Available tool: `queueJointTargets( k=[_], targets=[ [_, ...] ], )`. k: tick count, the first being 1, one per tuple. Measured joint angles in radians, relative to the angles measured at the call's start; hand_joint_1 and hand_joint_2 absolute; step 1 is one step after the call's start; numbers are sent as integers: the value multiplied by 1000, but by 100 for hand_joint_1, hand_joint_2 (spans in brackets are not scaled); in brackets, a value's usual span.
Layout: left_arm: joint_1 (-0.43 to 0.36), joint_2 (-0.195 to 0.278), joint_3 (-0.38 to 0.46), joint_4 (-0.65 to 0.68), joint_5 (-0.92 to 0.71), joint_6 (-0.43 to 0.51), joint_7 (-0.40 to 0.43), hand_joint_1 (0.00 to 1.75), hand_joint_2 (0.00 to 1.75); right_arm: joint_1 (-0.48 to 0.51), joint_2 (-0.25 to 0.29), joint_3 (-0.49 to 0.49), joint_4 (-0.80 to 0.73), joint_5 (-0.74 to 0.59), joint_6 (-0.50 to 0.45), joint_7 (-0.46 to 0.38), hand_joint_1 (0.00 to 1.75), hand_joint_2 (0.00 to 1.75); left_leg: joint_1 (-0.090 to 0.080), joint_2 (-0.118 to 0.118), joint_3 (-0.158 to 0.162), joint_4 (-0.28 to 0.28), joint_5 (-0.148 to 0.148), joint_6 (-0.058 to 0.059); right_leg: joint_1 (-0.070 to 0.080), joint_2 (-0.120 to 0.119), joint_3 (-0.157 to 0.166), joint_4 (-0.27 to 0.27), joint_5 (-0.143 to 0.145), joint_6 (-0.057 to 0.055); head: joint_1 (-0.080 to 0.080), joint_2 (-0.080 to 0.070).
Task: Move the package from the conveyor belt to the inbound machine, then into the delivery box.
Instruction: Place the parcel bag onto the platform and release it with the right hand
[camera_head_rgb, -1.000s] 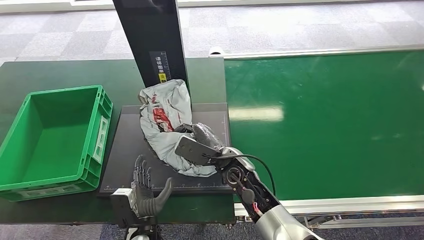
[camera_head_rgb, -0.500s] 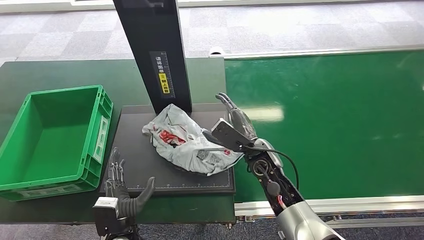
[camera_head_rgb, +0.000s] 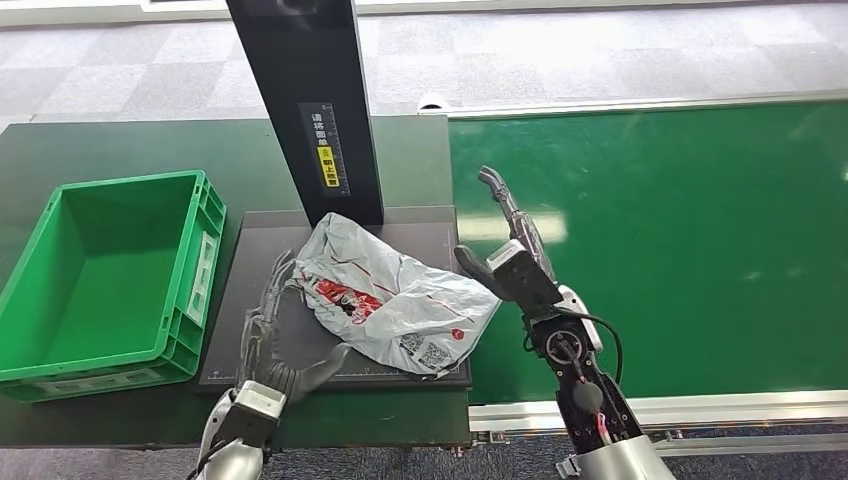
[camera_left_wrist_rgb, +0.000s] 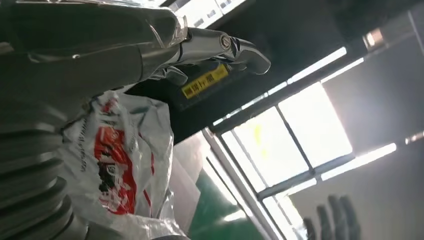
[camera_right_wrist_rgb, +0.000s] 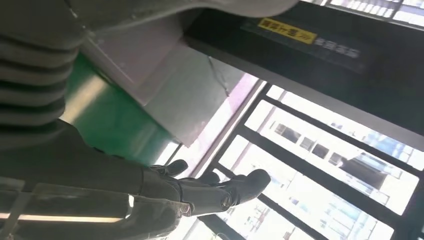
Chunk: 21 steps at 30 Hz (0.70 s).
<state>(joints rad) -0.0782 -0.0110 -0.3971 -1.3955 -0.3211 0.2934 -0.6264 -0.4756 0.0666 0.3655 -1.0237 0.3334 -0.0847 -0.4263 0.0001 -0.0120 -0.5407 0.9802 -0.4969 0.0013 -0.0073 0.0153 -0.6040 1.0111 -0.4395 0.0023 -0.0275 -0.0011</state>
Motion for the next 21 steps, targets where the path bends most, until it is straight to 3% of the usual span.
queueJointTargets(
  k=[4, 10, 14, 21],
  targets=[
    [-78, -13, -49, 81, -211, -49, 73, 0, 175, 22, 6, -5, -89, -47, 21, -16, 0, 175, 0, 0, 0, 0, 0, 0, 0, 0, 0, 0, 0, 0, 0, 0],
    [-204, -69, -105, 269, -382, -2, 117, 0, 175, 52, 16, -8, -225, -54, 26, -10, 0, 175, 0, 0, 0, 0, 0, 0, 0, 0, 0, 0, 0, 0, 0, 0],
    [-278, -108, -128, 394, -411, 18, 126, 0, 175, 60, 23, -11, -288, -43, 26, -1, 0, 175, 0, 1, 0, 0, 0, 0, 0, 2, 0, 0, 1, 0, 0, 0],
    [-329, -134, -143, 495, -425, 13, 132, 0, 175, 70, 23, -23, -328, -33, 20, 0, 0, 175, 0, 1, 0, 0, 0, 0, 0, 2, -1, 0, 1, 0, 0, 0]
  ],
)
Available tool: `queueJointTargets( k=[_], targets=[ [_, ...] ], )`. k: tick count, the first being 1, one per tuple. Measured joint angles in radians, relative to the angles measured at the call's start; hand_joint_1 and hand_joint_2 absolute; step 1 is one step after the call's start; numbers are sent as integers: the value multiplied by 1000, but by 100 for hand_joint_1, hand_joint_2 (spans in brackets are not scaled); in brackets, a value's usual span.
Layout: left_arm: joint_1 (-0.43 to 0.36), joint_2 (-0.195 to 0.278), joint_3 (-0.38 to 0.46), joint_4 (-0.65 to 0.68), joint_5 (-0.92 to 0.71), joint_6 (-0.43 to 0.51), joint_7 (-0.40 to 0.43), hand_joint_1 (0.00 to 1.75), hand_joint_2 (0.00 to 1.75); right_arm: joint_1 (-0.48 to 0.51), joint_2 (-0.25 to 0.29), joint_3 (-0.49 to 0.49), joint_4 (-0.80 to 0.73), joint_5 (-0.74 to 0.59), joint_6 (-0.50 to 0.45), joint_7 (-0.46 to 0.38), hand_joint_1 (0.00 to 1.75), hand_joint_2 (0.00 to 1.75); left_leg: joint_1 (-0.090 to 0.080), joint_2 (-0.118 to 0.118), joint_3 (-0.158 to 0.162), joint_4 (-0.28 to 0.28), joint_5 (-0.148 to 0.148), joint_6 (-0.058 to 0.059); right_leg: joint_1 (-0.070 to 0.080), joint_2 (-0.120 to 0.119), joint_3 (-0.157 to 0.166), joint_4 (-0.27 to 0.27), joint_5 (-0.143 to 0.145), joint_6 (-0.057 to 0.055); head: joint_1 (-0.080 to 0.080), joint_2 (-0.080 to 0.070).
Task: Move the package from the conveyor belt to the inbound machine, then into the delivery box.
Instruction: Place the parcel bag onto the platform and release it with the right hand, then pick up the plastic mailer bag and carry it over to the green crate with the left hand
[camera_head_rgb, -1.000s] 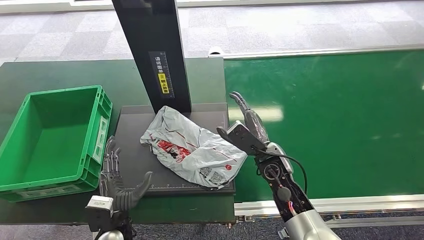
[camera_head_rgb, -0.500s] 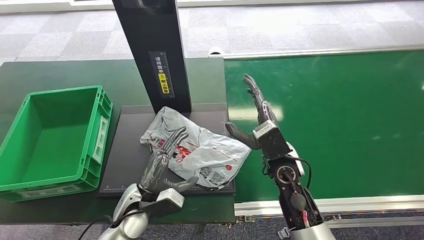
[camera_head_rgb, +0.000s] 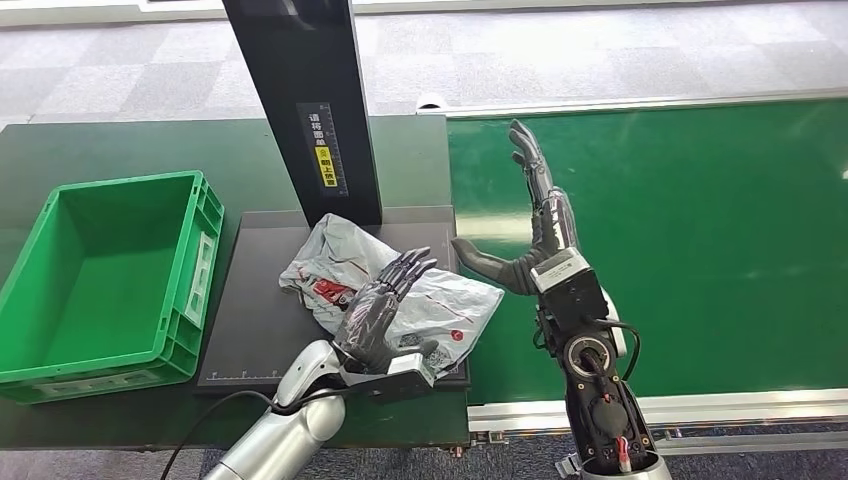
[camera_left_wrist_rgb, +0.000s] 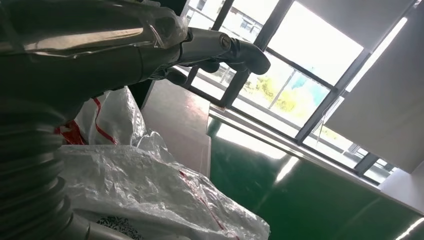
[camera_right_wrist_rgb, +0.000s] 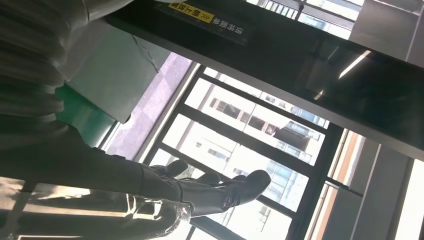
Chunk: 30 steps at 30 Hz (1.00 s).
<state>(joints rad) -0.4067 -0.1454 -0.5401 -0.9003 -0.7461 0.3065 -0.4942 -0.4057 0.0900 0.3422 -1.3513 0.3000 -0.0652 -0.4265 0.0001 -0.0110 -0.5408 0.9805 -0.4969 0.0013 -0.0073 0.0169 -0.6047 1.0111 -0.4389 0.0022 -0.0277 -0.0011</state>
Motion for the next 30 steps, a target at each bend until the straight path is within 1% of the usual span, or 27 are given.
queueJointTargets(
  k=[3, 7, 11, 18, 19, 22, 23, 26, 30],
  targets=[
    [-44, -16, -11, 71, -22, -22, 16, 0, 175, 0, 1, 0, -14, 21, -16, 0, 0, 175, 0, 0, 0, 0, 0, 0, 0, 0, 0, 0, 0, 0, 0, 0],
    [-115, -50, -25, 192, -41, -49, 24, 0, 175, 0, 4, 0, -41, 30, -32, 0, 0, 175, 0, 0, 0, 0, 0, 0, 0, 0, 0, 0, 0, 0, 0, 0],
    [-170, -78, -43, 287, -70, -75, 41, 0, 175, 0, 6, 0, -60, 39, -44, -1, 0, 175, 0, 0, 0, 0, 0, 0, 0, 0, 0, 0, 0, 0, 0, 0],
    [-246, -118, -98, 425, -147, -184, 107, 0, 175, -2, 15, 0, -95, 45, -66, -21, 0, 175, 0, 0, 0, 0, 0, 0, 0, 0, 0, 0, 0, 0, 0, 0],
    [-253, -123, -107, 441, -158, -194, 117, 21, 175, -3, 17, -1, -103, 42, -70, -24, 0, 175, 0, 0, 0, 0, 0, 0, 0, 0, 1, 0, 0, 0, 0, 0],
    [-271, -133, -133, 479, -188, -207, 145, 151, 175, -4, 25, -6, -136, 16, -83, -33, 0, 175, 0, 0, 0, 0, 0, 0, 0, -1, 1, 0, 0, 0, 0, 0],
    [-277, -136, -139, 489, -195, -208, 154, 174, 175, -4, 28, -11, -149, 2, -87, -36, 0, 175, 0, 0, 1, 0, 0, 0, 0, -1, 2, 0, 0, 0, 0, 0],
    [-291, -140, -153, 513, -203, -209, 172, 175, 175, 0, 34, -30, -188, -35, -96, -45, 0, 175, 0, 0, 1, 0, 0, 0, 0, -1, 2, 0, 0, 0, 0, 0],
    [-311, -139, -157, 530, -194, -216, 176, 175, 175, 14, 39, -58, -229, -63, -110, -58, 0, 175, 0, -1, 1, 0, 0, 0, 0, -1, 3, 0, 0, 0, 0, 0]
  ],
)
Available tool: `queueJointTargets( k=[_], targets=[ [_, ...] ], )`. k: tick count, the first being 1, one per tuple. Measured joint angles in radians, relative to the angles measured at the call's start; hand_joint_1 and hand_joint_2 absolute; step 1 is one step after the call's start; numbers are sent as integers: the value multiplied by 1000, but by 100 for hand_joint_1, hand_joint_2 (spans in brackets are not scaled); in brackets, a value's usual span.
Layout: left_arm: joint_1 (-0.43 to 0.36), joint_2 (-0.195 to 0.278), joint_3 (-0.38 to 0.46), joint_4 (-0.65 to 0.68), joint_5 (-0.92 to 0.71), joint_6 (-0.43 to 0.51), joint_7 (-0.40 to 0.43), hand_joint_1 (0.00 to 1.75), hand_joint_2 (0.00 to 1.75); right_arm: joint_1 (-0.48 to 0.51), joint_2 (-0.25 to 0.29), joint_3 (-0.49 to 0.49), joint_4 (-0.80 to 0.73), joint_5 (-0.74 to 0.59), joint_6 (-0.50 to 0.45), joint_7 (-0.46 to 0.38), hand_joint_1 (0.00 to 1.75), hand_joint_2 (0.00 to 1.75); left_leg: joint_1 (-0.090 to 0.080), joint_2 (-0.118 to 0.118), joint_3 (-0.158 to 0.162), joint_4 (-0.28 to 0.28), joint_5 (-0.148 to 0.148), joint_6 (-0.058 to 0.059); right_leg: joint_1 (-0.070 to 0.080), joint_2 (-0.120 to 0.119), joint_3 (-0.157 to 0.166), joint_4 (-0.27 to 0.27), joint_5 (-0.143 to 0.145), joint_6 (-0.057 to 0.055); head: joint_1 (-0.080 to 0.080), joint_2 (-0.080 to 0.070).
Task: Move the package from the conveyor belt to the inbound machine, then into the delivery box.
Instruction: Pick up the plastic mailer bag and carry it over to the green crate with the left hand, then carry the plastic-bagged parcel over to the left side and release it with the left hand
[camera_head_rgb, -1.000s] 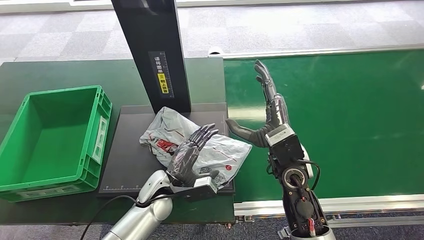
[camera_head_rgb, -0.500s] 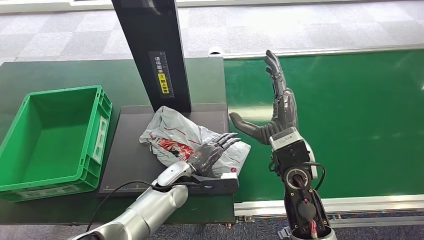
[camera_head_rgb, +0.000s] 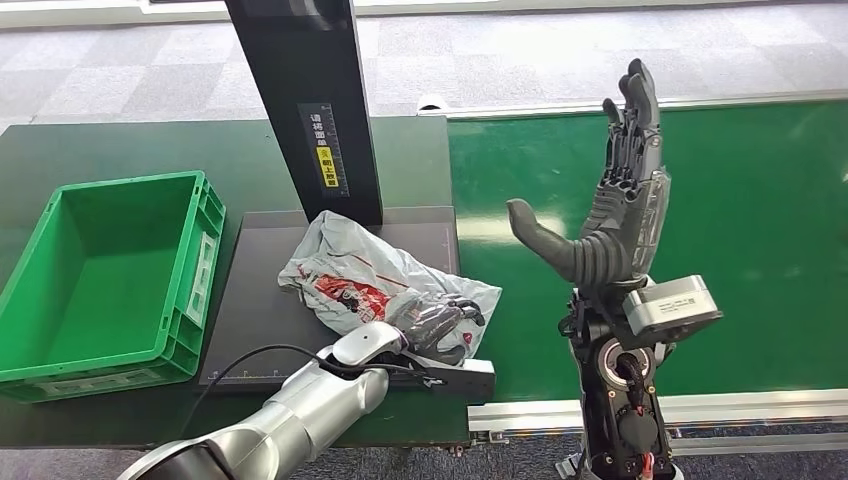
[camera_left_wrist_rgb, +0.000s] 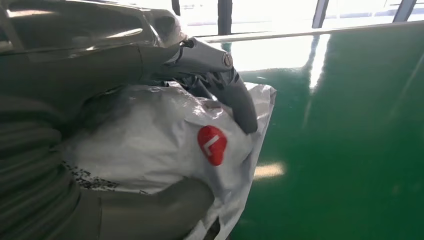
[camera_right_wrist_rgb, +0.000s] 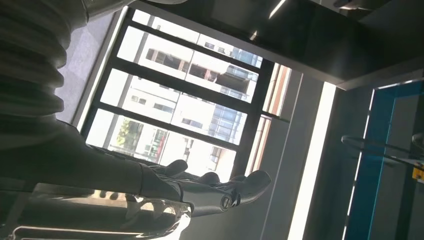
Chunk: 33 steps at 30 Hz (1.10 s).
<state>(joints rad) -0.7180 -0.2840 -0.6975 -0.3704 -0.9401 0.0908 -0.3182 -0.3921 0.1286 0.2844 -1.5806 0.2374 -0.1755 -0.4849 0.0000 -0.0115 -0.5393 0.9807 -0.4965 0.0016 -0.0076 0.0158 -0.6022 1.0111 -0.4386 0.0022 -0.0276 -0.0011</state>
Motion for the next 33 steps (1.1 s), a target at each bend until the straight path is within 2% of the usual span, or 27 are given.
queueJointTargets(
  k=[6, 10, 14, 17, 21, 25, 28, 33],
  targets=[
    [-22, 4, 4, 14, 19, -5, -4, 175, 175, 14, 5, -32, -38, -13, -13, -8, 0, 175, 0, 0, 0, 0, 0, 0, 0, 0, 0, 0, 0, 0, 0, 0],
    [-29, 10, 35, 16, 75, -15, -37, 175, 175, 24, 9, -54, -60, -26, -33, -15, 0, 175, 0, 0, 0, 0, 0, 0, 0, 0, 0, 0, 0, 0, 0, 0],
    [-31, 25, 98, 6, 170, 10, -133, 175, 175, 39, 9, -79, -81, -27, -54, -17, 0, 175, 0, 0, 0, 0, 0, 0, 0, 0, 0, 0, 0, 0, 0, 0],
    [-30, 43, 165, -57, 249, 39, -215, 175, 175, 54, 9, -99, -100, -27, -69, -17, 0, 175, 0, 0, 0, 0, 0, 0, 0, 0, 0, 0, 0, 0, 0, 0],
    [7, 78, 250, -264, 332, 78, -270, 175, 175, 73, 8, -123, -124, -20, -90, -17, 0, 175, 0, 0, -1, 0, 0, 0, 0, 1, -1, 0, 0, 0, 0, 0],
    [87, 138, 330, -629, 371, 101, -220, 175, 175, 103, 7, -150, -152, -3, -102, -15, 0, 175, 0, 1, -2, 0, 0, 0, 0, 2, -2, 0, 0, 0, 0, 0],
    [135, 169, 375, -829, 377, 121, -222, 175, 175, 118, 7, -167, -169, 4, -107, -14, 0, 175, 0, 1, -3, -1, 0, 0, 0, 1, -3, 0, -1, 0, 0, 0],
    [232, 196, 468, -1133, 381, 299, -292, 175, 175, 161, 6, -194, -210, 26, -118, -10, 0, 175, 0, 1, -3, -1, 0, 0, 0, 2, -3, 0, -1, 0, 0, 0]
  ],
)
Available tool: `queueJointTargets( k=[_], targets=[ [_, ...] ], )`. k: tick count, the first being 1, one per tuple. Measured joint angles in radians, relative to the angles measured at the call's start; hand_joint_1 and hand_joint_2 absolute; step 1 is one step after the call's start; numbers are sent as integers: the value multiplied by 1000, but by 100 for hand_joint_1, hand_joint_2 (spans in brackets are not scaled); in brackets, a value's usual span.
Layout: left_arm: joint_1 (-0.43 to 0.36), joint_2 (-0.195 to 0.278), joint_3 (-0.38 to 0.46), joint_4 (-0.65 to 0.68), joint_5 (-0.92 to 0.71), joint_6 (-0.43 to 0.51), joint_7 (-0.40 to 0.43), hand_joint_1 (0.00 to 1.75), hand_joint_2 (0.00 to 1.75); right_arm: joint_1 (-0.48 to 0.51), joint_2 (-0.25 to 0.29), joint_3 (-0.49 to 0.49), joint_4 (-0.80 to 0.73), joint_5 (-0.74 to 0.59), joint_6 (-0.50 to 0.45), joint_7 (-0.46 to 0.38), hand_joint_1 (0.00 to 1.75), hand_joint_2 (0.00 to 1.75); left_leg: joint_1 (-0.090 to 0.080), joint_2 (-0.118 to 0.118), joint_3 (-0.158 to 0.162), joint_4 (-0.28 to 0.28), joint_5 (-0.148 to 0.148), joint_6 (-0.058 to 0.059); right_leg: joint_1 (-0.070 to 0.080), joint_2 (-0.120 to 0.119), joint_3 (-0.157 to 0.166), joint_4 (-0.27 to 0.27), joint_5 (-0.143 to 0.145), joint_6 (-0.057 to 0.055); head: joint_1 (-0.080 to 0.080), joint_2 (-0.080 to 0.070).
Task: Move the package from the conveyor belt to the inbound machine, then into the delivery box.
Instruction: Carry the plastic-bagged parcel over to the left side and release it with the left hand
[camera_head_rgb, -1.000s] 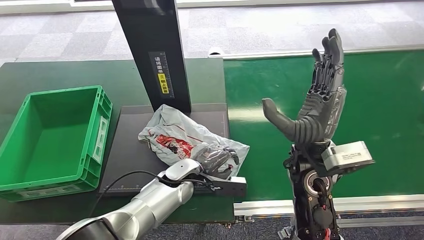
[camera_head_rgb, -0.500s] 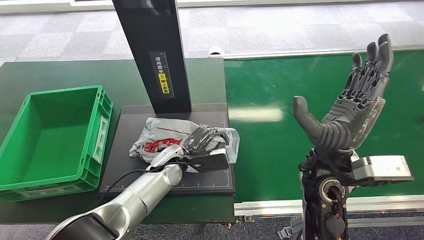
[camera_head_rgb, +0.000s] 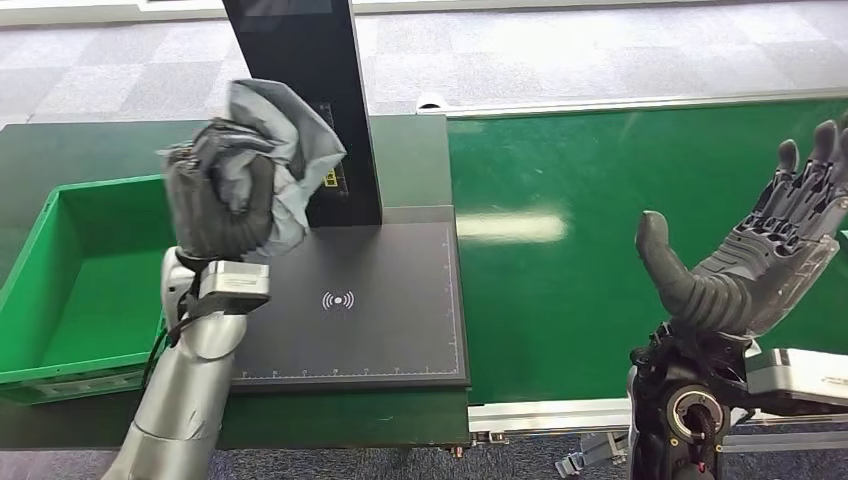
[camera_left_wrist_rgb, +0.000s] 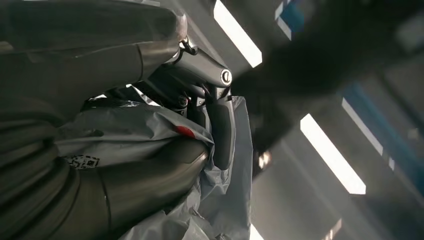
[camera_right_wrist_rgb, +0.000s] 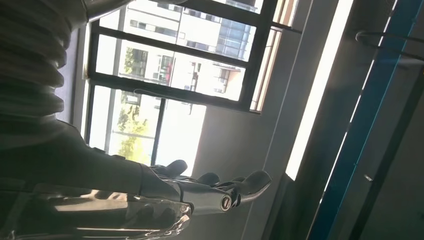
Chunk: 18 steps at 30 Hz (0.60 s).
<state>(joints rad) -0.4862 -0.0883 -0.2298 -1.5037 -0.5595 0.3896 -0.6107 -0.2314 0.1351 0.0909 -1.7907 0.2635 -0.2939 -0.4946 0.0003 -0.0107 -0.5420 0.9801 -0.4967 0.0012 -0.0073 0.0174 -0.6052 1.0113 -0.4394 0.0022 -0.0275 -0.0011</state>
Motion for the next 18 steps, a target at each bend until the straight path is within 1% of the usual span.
queueJointTargets(
  k=[2, 6, 11, 18],
  targets=[
    [29, 7, 42, -89, 6, 39, -6, 175, 175, 18, 0, -7, -16, 7, 0, 0, 0, 175, 0, -1, 0, 0, 0, 0, 0, 0, 0, 0, 0, 0, 0, 0],
    [58, 17, 85, -182, 12, 47, -15, 175, 175, 33, 0, -9, -35, 9, -1, 0, 0, 175, 0, -1, 0, 0, 0, 0, 0, 0, 0, 0, 0, 0, 0, 0],
    [70, 21, 102, -226, 12, 48, -20, 175, 175, 39, 0, -10, -44, 10, -1, 0, 0, 175, 0, -1, 1, 0, 0, 0, 0, 0, 1, 0, 0, 0, 0, 0],
    [71, 23, 108, -243, 17, 55, -17, 175, 175, 40, 0, -10, -47, 13, 0, 0, 0, 175, 0, -1, 1, 0, 0, 0, 0, 0, 1, 0, 0, 0, 0, 0]
  ],
)
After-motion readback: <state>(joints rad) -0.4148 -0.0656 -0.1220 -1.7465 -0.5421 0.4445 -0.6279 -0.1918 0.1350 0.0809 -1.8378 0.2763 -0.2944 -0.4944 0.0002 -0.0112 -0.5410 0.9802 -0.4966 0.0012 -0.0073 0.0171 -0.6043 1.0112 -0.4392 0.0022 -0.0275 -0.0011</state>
